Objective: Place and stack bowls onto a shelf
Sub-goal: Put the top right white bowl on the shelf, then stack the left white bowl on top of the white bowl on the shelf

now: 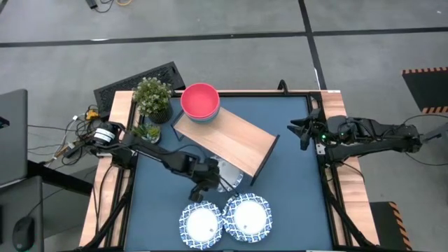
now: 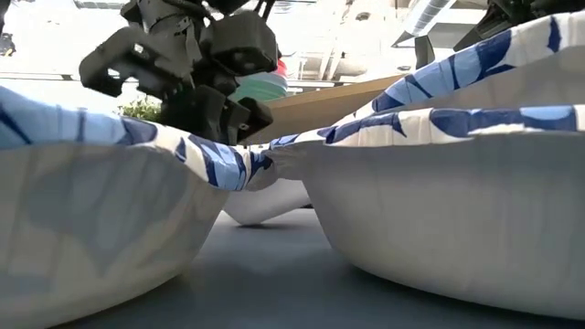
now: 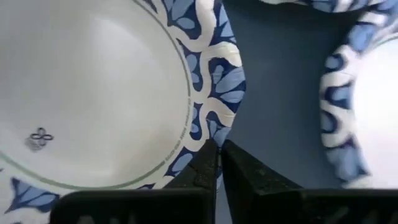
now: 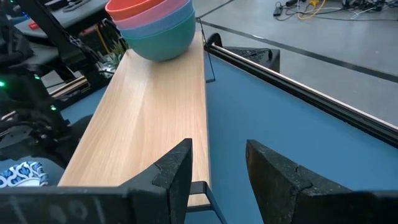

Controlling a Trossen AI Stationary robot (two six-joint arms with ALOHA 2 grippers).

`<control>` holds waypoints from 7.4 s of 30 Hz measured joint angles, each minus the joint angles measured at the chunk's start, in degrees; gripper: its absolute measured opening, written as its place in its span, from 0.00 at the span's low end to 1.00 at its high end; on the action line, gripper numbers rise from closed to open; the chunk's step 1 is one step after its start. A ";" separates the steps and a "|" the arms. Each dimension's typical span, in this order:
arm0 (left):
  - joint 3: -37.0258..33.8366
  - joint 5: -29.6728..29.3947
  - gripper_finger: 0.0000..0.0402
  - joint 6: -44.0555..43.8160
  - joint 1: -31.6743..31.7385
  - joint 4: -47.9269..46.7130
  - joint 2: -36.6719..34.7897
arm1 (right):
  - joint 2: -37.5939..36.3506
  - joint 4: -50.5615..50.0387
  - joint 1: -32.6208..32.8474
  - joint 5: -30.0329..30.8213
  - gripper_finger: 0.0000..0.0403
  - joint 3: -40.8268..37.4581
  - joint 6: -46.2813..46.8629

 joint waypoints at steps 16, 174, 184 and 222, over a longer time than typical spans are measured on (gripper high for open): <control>23.38 19.39 0.00 -3.32 -0.67 -41.12 -0.31 | -0.02 0.05 0.01 0.02 0.44 0.00 -0.44; 7.18 -44.05 0.00 -103.49 -7.41 -7.96 -28.68 | 0.00 -0.52 0.01 0.19 0.44 0.00 -0.39; 15.13 -36.57 0.00 -108.09 -0.47 -2.69 -17.46 | 0.00 -0.58 0.01 0.20 0.44 0.00 -0.39; 26.02 -28.90 0.05 -104.58 7.20 -20.84 -8.52 | 0.00 -3.53 -0.01 0.37 0.44 0.00 -0.42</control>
